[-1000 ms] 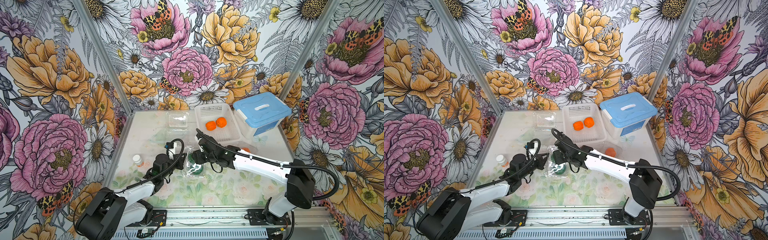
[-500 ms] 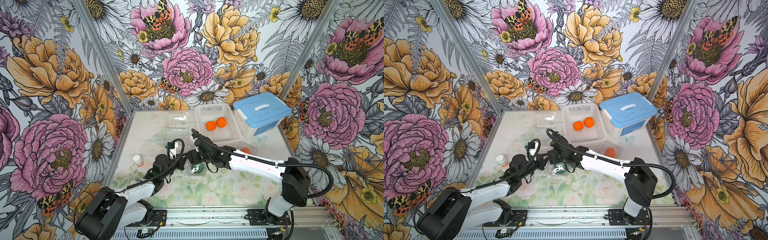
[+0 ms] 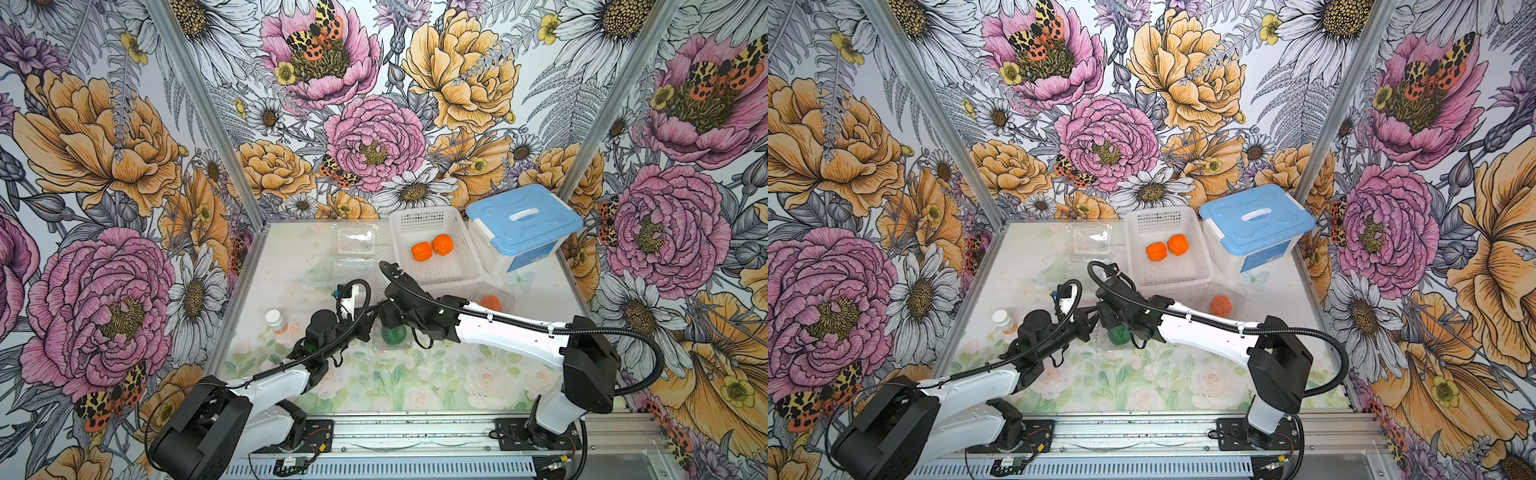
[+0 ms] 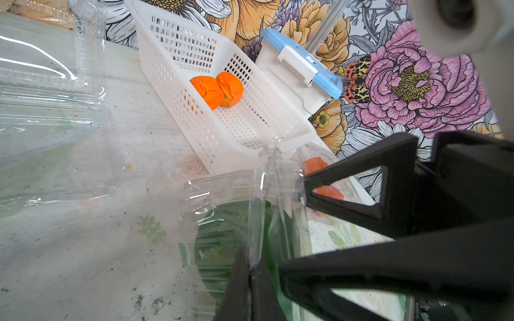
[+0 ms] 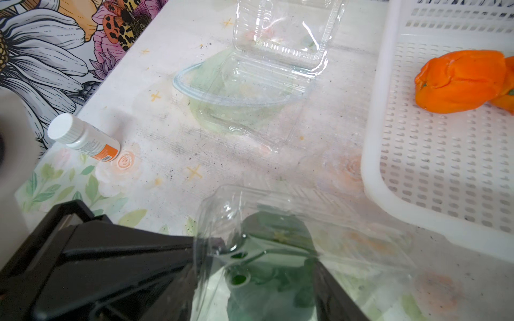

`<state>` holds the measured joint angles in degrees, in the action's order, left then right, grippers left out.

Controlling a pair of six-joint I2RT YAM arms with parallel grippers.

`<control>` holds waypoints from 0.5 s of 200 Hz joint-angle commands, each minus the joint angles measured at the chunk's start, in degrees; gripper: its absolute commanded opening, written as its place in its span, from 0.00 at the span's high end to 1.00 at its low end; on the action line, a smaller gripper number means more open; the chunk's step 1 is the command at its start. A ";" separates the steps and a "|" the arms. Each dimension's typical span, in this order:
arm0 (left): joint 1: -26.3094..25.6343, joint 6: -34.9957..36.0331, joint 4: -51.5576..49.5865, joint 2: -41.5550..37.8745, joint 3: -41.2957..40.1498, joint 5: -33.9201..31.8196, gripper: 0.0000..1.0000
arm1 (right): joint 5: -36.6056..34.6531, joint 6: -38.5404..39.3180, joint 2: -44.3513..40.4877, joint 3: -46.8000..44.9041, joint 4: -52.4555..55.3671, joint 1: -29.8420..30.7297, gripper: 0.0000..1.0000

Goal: Take oranges out of containers
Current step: Open the packing box at the center of the board.

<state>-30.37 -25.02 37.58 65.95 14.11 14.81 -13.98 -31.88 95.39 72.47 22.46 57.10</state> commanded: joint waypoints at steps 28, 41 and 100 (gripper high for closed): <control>-2.32 2.31 6.96 -1.79 0.13 6.86 1.00 | -1.66 0.11 2.93 1.53 -0.20 -0.32 0.36; -2.59 2.51 6.79 -1.83 0.16 6.70 1.00 | -1.71 0.09 3.68 1.82 0.10 -0.29 0.37; -2.76 3.13 5.54 -2.24 0.04 4.94 1.00 | -1.33 -0.24 6.47 3.23 2.70 -0.58 1.00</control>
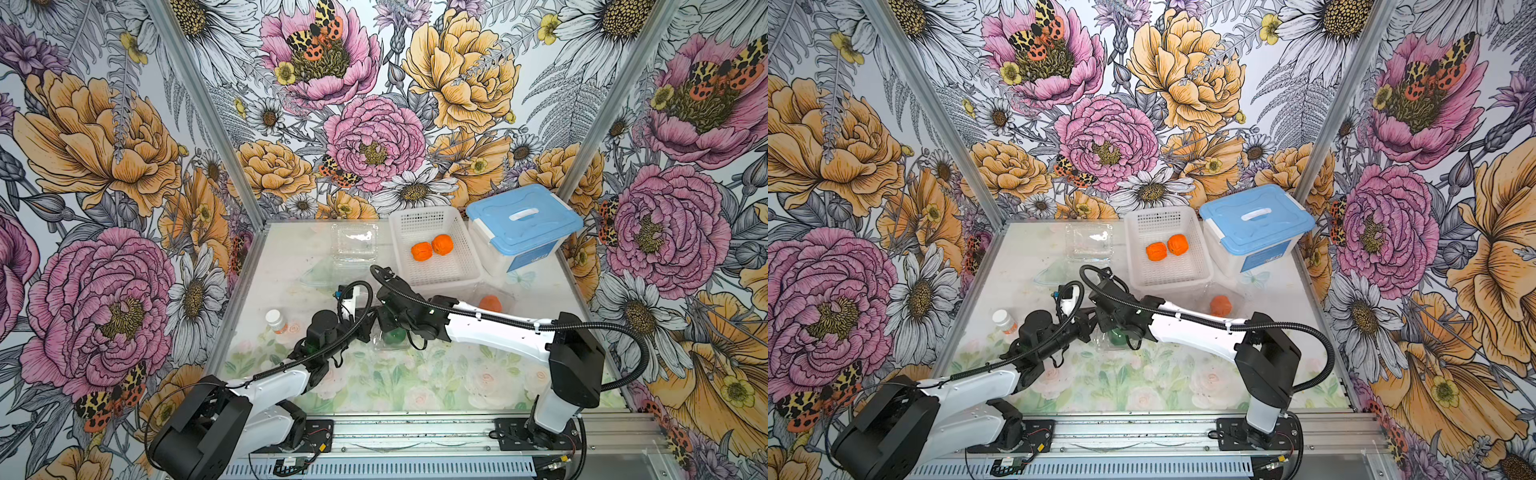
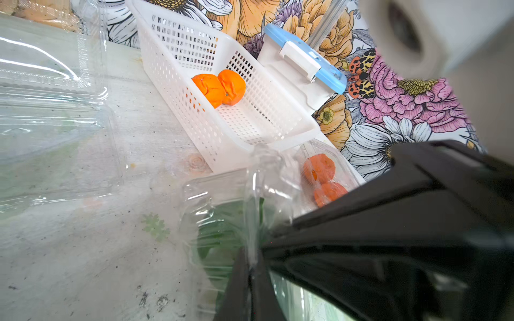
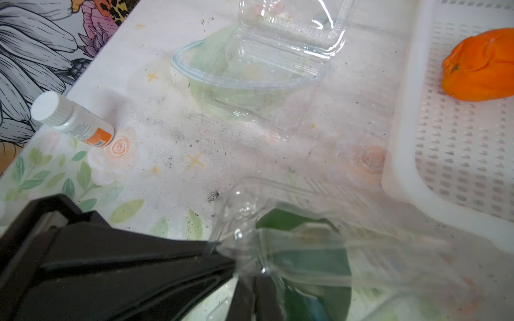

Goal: Take oranges out of containers
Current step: Open the packing box at the center of the board.

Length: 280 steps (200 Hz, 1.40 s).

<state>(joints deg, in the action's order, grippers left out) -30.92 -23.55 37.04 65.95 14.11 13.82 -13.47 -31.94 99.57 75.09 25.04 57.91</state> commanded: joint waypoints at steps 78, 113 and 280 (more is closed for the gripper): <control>0.75 -1.23 -3.17 4.78 4.26 0.76 1.00 | -3.96 -2.22 -3.98 -2.90 -0.05 -1.81 1.00; 2.42 -2.98 -2.94 8.43 5.04 2.22 1.00 | -4.13 -2.89 -5.68 -4.40 -0.08 -2.07 1.00; 5.66 -4.42 -10.46 12.28 7.86 0.75 1.00 | -5.86 -3.14 -14.47 -9.65 -0.08 -4.01 0.75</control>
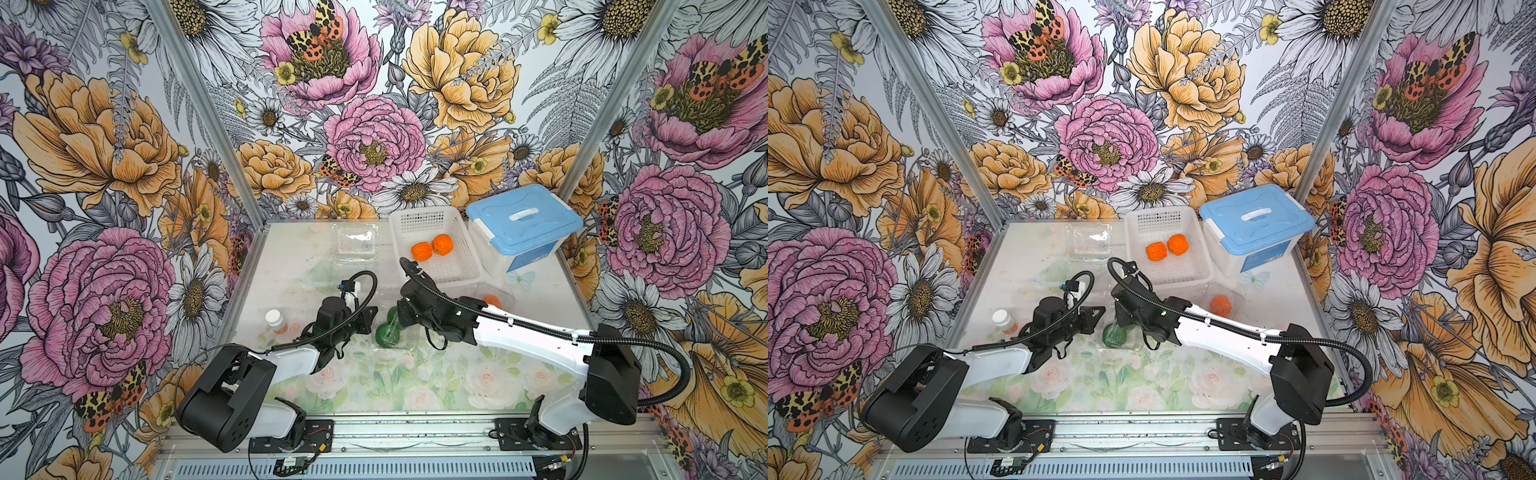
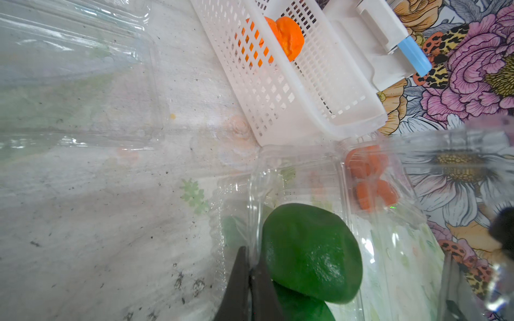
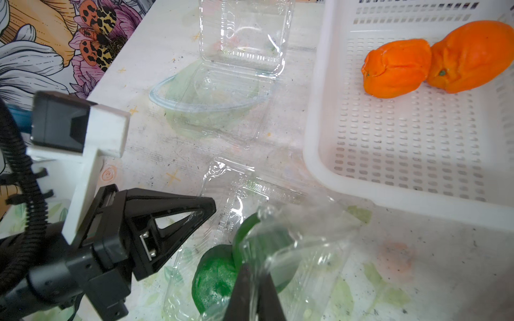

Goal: Take oranges out of containers
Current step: Open the packing box at the center of the board.

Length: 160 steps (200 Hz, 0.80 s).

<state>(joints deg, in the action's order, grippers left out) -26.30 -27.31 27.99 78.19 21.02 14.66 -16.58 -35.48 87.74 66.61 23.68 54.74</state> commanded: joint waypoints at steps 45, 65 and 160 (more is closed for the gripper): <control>1.46 -0.34 -2.10 -0.69 0.74 -0.59 0.78 | -3.96 0.89 -6.36 -2.87 1.36 -1.84 0.59; 1.59 0.19 -2.15 -1.60 0.44 -0.48 0.64 | -4.58 1.32 -8.02 -3.60 1.36 -2.28 0.57; 1.60 3.16 -1.75 -15.20 -4.93 -6.05 0.09 | 0.86 2.49 -11.61 -5.75 -0.17 -3.84 0.33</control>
<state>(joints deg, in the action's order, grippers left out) -25.10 -25.89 25.10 67.09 18.20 11.35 -20.08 -33.26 74.02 60.95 24.51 51.29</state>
